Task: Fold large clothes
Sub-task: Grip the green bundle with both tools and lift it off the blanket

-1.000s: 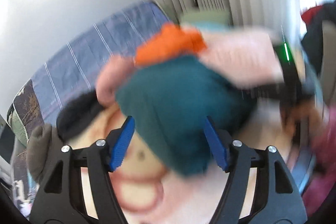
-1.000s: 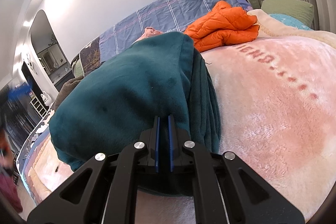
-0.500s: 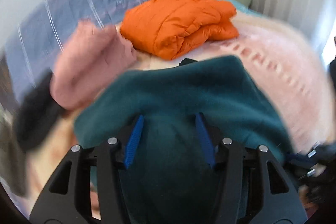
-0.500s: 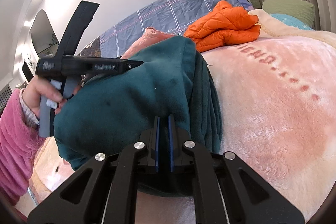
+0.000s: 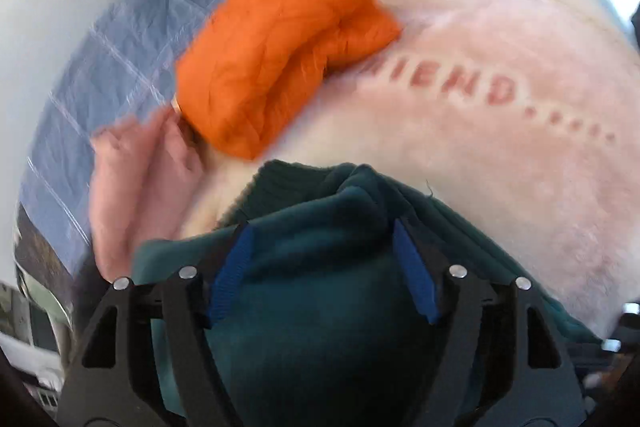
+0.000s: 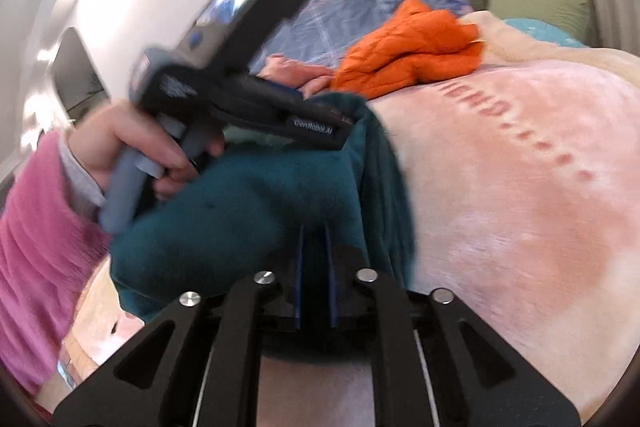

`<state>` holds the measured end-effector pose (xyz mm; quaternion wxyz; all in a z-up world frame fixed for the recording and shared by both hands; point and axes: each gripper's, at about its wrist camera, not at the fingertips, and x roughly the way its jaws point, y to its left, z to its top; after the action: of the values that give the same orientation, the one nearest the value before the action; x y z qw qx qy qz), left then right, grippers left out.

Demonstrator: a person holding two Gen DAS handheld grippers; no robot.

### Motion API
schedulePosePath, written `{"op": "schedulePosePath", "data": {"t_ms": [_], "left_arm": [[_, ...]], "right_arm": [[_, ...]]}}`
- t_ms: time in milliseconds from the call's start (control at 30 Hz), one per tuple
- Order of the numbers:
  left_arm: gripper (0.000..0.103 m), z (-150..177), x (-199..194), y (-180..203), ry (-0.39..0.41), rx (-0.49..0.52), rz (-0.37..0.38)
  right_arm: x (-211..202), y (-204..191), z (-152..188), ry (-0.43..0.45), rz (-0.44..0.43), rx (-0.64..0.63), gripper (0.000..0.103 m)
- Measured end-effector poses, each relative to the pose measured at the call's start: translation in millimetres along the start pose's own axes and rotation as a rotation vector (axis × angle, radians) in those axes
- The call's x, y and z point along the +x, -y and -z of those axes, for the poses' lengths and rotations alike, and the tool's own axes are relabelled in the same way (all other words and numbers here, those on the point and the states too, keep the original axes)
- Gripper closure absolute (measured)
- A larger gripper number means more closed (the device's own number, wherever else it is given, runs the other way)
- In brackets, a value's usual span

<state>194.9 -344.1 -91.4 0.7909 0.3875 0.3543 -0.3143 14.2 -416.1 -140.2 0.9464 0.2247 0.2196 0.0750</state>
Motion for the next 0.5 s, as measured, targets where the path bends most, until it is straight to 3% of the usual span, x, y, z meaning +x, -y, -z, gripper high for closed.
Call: {"op": "schedulePosePath", "data": {"t_ms": [33,67,167,233,300,433,500], "left_arm": [[0.028,-0.8,-5.6,-1.5,0.011,-0.010,-0.006],[0.028,0.7,-8.6,-0.5,0.026,-0.002,-0.020],[0.028,5.2,-14.1,-4.4,0.051,-0.014,-0.022],[0.028,4.3,-11.5,-4.4,0.048,-0.017,-0.017],[0.028,1.5,-9.9,-0.6,0.049,-0.006,-0.035],[0.028,6.8,-11.3,3.2,0.060,-0.003,-0.053],[0.028,7.8,-12.3,2.6,0.065,-0.004,-0.054]], "right_arm": [[-8.2,2.8,-1.6,0.006,0.000,0.026,0.063],[-18.0,8.1,-3.5,0.016,0.016,0.067,0.026],[-36.9,32.5,-5.4,0.015,-0.046,0.196,0.023],[-31.5,50.3,0.3,-0.055,-0.161,0.332,0.023],[-19.8,58.5,8.8,-0.128,-0.208,0.414,0.023],[-3.8,59.2,20.2,-0.209,-0.208,0.481,0.023],[-1.7,54.9,21.1,-0.217,-0.209,0.499,0.017]]}}
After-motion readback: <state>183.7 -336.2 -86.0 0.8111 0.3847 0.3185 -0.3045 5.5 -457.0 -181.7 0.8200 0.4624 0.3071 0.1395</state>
